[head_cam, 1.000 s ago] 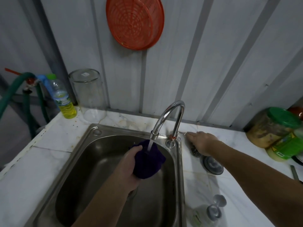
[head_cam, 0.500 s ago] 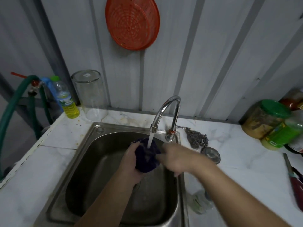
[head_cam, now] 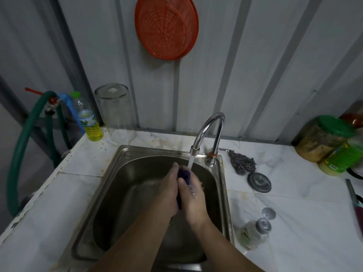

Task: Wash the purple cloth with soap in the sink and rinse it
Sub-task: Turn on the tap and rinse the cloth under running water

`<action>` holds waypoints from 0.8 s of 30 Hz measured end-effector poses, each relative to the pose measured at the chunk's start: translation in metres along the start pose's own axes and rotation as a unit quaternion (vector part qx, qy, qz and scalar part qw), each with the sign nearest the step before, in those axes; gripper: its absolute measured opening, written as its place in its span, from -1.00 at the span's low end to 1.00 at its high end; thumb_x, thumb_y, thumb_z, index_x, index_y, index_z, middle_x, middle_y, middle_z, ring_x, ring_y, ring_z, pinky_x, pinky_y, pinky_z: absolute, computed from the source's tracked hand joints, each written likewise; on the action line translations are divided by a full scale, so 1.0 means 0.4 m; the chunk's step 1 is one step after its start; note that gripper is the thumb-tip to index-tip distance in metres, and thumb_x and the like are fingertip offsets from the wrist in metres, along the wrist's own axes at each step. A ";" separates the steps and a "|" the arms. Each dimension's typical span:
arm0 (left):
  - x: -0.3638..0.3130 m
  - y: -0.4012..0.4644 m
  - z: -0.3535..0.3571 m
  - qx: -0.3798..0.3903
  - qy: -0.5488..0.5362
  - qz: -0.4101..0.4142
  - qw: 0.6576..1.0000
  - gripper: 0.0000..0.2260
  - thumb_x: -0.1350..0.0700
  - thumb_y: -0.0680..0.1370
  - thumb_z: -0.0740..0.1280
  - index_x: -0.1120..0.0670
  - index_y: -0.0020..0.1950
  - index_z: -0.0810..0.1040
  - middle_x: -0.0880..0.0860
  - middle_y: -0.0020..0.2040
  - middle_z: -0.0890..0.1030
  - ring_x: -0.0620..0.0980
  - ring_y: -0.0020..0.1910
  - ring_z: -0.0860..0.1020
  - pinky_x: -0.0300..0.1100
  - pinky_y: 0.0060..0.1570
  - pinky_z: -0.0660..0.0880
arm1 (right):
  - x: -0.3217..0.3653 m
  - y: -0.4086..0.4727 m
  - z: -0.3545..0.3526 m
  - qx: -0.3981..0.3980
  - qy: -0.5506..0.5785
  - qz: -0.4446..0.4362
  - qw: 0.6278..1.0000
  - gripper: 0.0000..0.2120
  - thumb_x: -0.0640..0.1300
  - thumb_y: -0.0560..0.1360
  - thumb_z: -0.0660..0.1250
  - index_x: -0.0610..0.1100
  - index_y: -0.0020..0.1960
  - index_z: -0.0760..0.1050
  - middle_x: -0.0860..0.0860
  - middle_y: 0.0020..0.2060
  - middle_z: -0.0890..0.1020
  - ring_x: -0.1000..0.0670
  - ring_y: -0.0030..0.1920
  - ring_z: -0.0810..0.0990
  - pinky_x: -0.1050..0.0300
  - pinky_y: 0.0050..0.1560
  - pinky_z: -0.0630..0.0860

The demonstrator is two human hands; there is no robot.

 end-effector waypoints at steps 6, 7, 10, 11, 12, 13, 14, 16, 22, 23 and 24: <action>-0.017 0.021 0.027 -0.042 0.084 0.070 0.993 -0.63 -0.22 0.59 0.27 -0.01 -0.07 0.74 0.07 -0.17 0.76 0.04 -0.13 0.71 -0.07 -0.18 0.53 | 0.018 0.032 -0.003 -0.094 -0.105 -0.020 0.990 -0.80 -0.12 0.67 0.24 -0.06 0.13 0.64 -0.09 0.05 0.68 -0.07 0.12 0.65 -0.17 0.22 0.55; -0.021 0.026 0.029 -0.052 0.096 0.085 0.990 -0.65 -0.17 0.61 0.25 0.03 -0.02 0.72 0.08 -0.17 0.73 0.03 -0.15 0.69 -0.08 -0.20 0.52 | 0.019 0.038 -0.003 -0.093 -0.099 -0.013 0.991 -0.80 -0.10 0.68 0.23 -0.08 0.10 0.63 -0.10 0.01 0.68 -0.08 0.07 0.66 -0.16 0.18 0.56; -0.027 0.046 0.032 -0.065 0.127 0.144 0.979 -0.65 -0.04 0.67 0.20 0.20 0.16 0.63 -0.01 -0.21 0.59 -0.05 -0.25 0.57 -0.11 -0.24 0.52 | 0.024 0.059 -0.007 -0.088 -0.102 -0.001 0.991 -0.73 -0.06 0.66 0.24 -0.18 -0.06 0.63 -0.08 -0.20 0.69 -0.01 -0.15 0.67 0.09 -0.12 0.58; -0.027 0.052 0.032 -0.072 0.127 0.152 0.978 -0.64 -0.02 0.68 0.19 0.22 0.20 0.61 -0.03 -0.21 0.57 -0.03 -0.22 0.56 -0.08 -0.17 0.57 | 0.028 0.068 -0.008 -0.087 -0.106 0.001 0.990 -0.70 -0.06 0.65 0.25 -0.21 -0.12 0.63 -0.08 -0.26 0.68 0.01 -0.23 0.66 0.16 -0.20 0.54; -0.024 0.058 0.034 -0.075 0.120 0.153 0.978 -0.64 -0.01 0.68 0.19 0.23 0.22 0.61 -0.03 -0.21 0.56 0.00 -0.19 0.56 -0.03 -0.10 0.59 | 0.030 0.077 -0.010 -0.093 -0.112 0.007 0.989 -0.68 -0.05 0.63 0.27 -0.21 -0.17 0.63 -0.08 -0.30 0.67 0.01 -0.27 0.64 0.14 -0.23 0.53; -0.023 0.064 0.037 -0.079 0.115 0.152 0.979 -0.64 0.00 0.68 0.19 0.24 0.22 0.61 -0.03 -0.22 0.56 0.00 -0.20 0.56 -0.03 -0.10 0.59 | 0.033 0.086 -0.012 -0.107 -0.115 0.022 0.987 -0.68 -0.02 0.60 0.29 -0.20 -0.20 0.62 -0.09 -0.32 0.67 -0.02 -0.28 0.64 0.05 -0.22 0.53; -0.020 0.066 0.042 -0.083 0.110 0.151 0.979 -0.65 0.01 0.67 0.20 0.25 0.20 0.62 -0.02 -0.24 0.55 -0.02 -0.25 0.55 -0.08 -0.18 0.57 | 0.033 0.093 -0.015 -0.126 -0.108 0.046 0.985 -0.69 0.00 0.57 0.32 -0.19 -0.22 0.61 -0.10 -0.33 0.66 -0.06 -0.28 0.63 -0.08 -0.19 0.56; -0.013 0.053 0.049 -0.090 0.086 0.149 0.981 -0.68 0.00 0.64 0.23 0.20 0.12 0.65 0.02 -0.26 0.58 -0.04 -0.31 0.54 -0.15 -0.31 0.47 | 0.026 0.102 -0.022 -0.157 -0.077 0.098 0.980 -0.72 -0.02 0.50 0.36 -0.21 -0.23 0.61 -0.19 -0.31 0.66 -0.22 -0.24 0.65 -0.26 -0.10 0.61; 0.028 0.038 0.064 0.030 0.059 0.153 0.986 -0.83 -0.20 0.50 0.33 -0.24 0.02 0.66 0.07 0.11 0.67 0.11 0.08 0.66 0.03 -0.09 0.65 | -0.013 0.108 -0.048 -0.097 0.132 0.235 0.958 -0.79 0.05 0.53 0.34 0.00 -0.01 0.70 -0.15 -0.01 0.75 -0.17 0.03 0.72 -0.10 -0.01 0.64; 0.030 0.040 0.064 0.045 0.044 0.144 0.988 -0.82 -0.17 0.50 0.38 -0.22 0.07 0.66 0.07 0.13 0.67 0.11 0.10 0.66 0.02 -0.09 0.67 | -0.009 0.112 -0.046 -0.083 0.109 0.221 0.966 -0.82 0.03 0.55 0.31 0.04 0.01 0.68 -0.15 0.05 0.72 -0.16 0.07 0.70 -0.10 0.05 0.62; 0.029 0.047 0.063 0.035 0.039 0.142 0.989 -0.81 -0.13 0.48 0.42 -0.19 0.08 0.67 0.05 0.10 0.70 0.09 0.07 0.69 -0.04 -0.16 0.68 | -0.003 0.112 -0.042 -0.081 0.070 0.199 0.974 -0.83 0.00 0.58 0.29 0.08 0.08 0.64 -0.13 0.13 0.68 -0.15 0.14 0.66 -0.11 0.14 0.60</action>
Point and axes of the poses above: each hand's wrist, its own y-axis towards the middle knuckle, its own z-axis out of the palm, x = y × z, the point moved 3 cm from there along y, towards the middle knuckle
